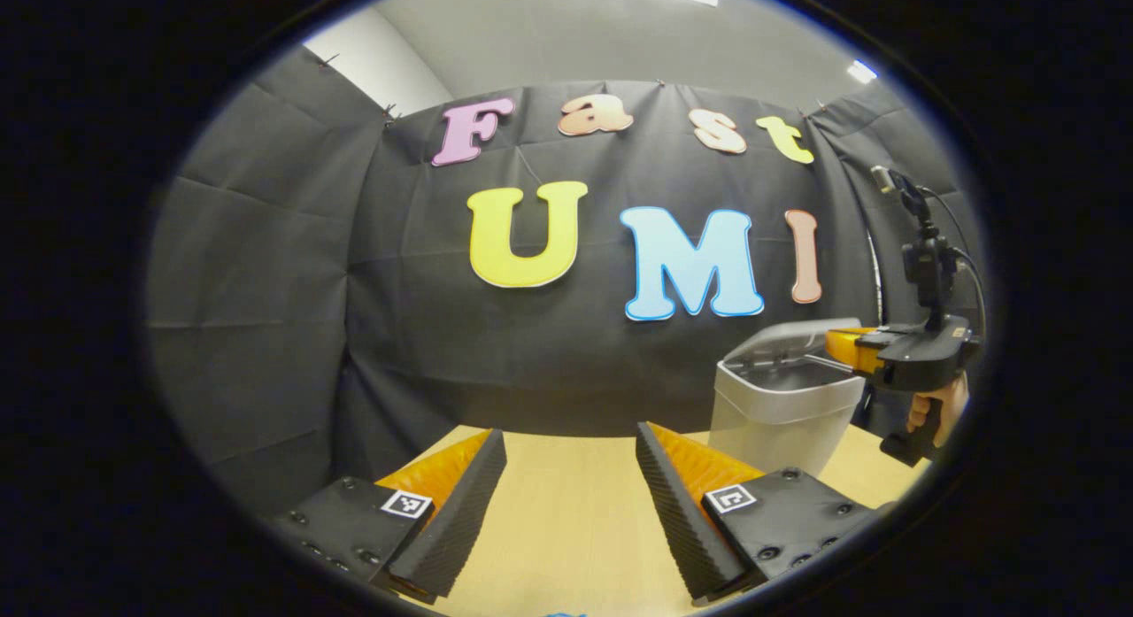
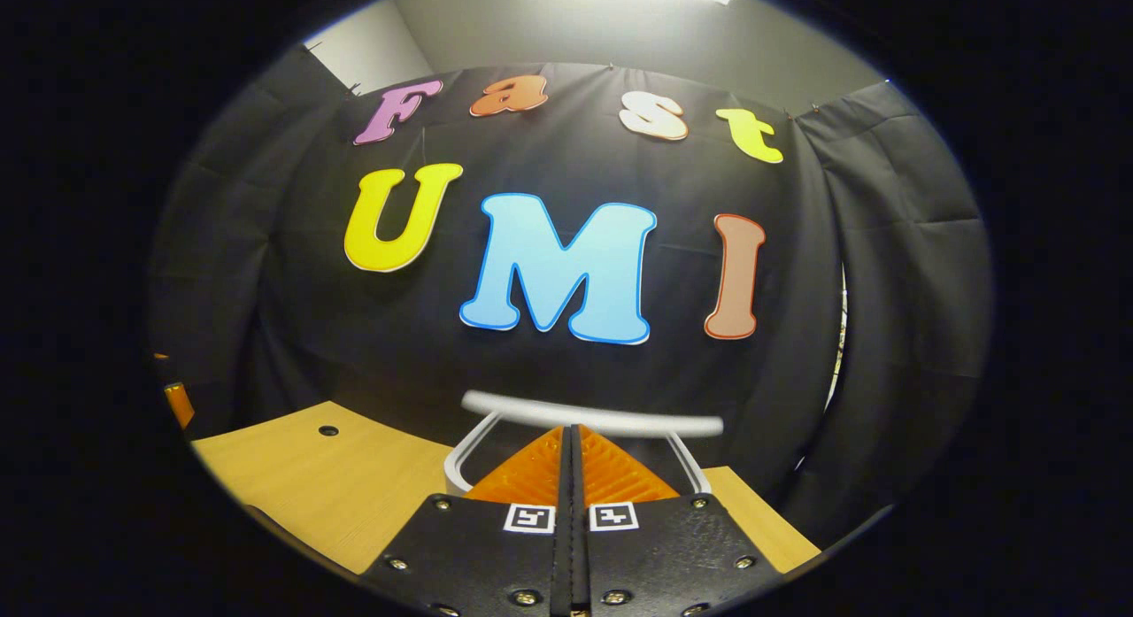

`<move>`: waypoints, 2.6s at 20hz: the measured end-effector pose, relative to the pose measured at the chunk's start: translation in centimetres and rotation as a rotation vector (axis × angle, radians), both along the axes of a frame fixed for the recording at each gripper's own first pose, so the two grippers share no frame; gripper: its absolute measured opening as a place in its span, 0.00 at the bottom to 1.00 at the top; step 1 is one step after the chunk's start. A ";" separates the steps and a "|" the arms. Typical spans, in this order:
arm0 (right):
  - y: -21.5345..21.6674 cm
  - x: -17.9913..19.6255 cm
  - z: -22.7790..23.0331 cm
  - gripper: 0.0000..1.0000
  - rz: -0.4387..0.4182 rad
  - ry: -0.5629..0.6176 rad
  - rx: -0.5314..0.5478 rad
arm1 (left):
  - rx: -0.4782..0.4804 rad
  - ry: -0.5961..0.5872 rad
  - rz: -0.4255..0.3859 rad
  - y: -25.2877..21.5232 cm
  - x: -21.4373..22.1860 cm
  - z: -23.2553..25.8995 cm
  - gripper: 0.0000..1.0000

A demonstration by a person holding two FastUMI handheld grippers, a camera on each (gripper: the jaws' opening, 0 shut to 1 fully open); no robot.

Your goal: Press the lid of the desktop garbage bin to open it, pick up the crumpled paper on the desktop and throw it into the bin, then pick up the pop can on the desktop and drop it into the bin, and finally close the garbage bin lid.

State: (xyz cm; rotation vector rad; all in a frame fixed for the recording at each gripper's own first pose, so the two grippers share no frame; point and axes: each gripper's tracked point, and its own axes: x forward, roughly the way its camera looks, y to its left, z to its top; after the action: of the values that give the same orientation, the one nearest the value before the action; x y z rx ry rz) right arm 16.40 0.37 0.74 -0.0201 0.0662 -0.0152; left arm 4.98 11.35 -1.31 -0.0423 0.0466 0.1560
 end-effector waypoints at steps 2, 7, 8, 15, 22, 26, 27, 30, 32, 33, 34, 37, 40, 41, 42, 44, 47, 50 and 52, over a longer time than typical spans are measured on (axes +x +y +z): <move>0.1 -0.6 0.2 0.00 0.003 -0.001 0.003 | 0.003 0.002 -0.001 0.0 -0.2 -0.2 0.96; 0.2 -2.4 0.3 0.00 0.008 0.005 0.017 | 0.020 0.036 -0.005 0.2 -0.3 -2.1 0.95; 0.1 -3.0 0.1 0.00 0.009 0.008 0.020 | 0.025 0.049 -0.007 0.3 -0.3 -2.9 0.98; -0.6 -7.0 0.3 0.00 0.007 -0.004 0.036 | 0.017 0.206 -0.021 0.0 -1.3 -10.4 0.99; 0.5 -9.5 -2.9 0.00 0.076 0.073 0.020 | 0.032 0.371 -0.046 -1.3 -3.2 -18.6 0.95; 1.0 -10.4 -4.5 0.02 0.076 0.124 0.050 | 0.052 0.477 -0.107 -2.0 -4.8 -23.1 1.00; 1.0 -10.5 -4.5 0.02 0.066 0.124 0.061 | 0.045 0.504 -0.117 -2.0 -5.0 -24.1 1.00; 0.9 -10.9 -4.4 0.09 0.022 0.120 0.081 | 0.023 0.576 -0.144 -1.8 -5.9 -26.8 0.98; 0.7 -11.0 -4.5 0.19 -0.018 0.130 0.093 | 0.024 0.610 -0.177 -1.8 -6.0 -28.1 0.99; 0.8 -11.1 -4.5 0.20 -0.037 0.136 0.103 | 0.024 0.623 -0.196 -1.8 -6.0 -28.8 1.00; 0.8 -11.2 -4.6 0.27 -0.061 0.144 0.112 | 0.021 0.636 -0.217 -1.8 -6.2 -29.6 0.99; 1.3 -11.7 -4.5 0.53 -0.119 0.162 0.136 | 0.010 0.661 -0.287 -2.0 -6.7 -31.1 0.99; 1.5 -12.3 -3.7 0.74 -0.167 0.158 0.128 | 0.000 0.677 -0.340 -2.5 -7.1 -32.1 0.95; 1.5 -12.4 -3.3 0.89 -0.178 0.150 0.117 | -0.005 0.683 -0.350 -2.6 -7.3 -32.4 0.95; 1.6 -12.5 -3.1 0.90 -0.182 0.144 0.105 | -0.003 0.690 -0.350 -2.3 -7.3 -32.8 0.99; 2.0 -12.6 -3.0 0.89 -0.167 0.147 0.080 | 0.003 0.703 -0.343 -1.9 -7.4 -33.5 1.00; 2.3 -12.4 -3.1 0.89 -0.139 0.151 0.090 | -0.017 0.730 -0.332 -1.8 -8.0 -34.5 1.00; 2.1 -12.9 -3.1 0.89 -0.114 0.145 0.099 | -0.026 0.743 -0.291 -1.5 -8.1 -35.0 0.98; 1.2 -13.5 -3.4 0.89 -0.110 0.144 0.078 | -0.010 0.740 -0.278 -1.5 -8.1 -35.1 1.00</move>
State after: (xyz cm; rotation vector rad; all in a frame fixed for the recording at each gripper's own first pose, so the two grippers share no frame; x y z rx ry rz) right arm 2.91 1.55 -2.66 0.0608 0.2114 -0.1214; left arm -3.16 9.90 -36.37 0.0136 0.7883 -0.1140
